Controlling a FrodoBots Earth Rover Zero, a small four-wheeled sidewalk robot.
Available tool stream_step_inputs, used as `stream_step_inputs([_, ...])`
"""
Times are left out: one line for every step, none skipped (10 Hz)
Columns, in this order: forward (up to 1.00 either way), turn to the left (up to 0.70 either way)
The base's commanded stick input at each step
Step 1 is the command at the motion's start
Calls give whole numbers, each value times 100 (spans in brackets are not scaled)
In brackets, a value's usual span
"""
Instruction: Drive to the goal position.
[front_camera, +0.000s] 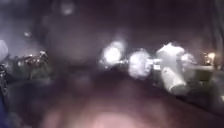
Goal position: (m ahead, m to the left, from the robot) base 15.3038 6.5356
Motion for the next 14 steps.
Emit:
stream_step_inputs([50,4])
stream_step_inputs([50,-11])
stream_step_inputs([50,-40])
stream_step_inputs([50,-13])
stream_step_inputs([50,10])
stream_step_inputs([50,13])
stream_step_inputs([50,4])
stream_step_inputs([50,4])
stream_step_inputs([50,12])
stream_step_inputs([50,2])
stream_step_inputs([50,0])
stream_step_inputs([50,0])
stream_step_inputs([50,0])
stream_step_inputs([50,0])
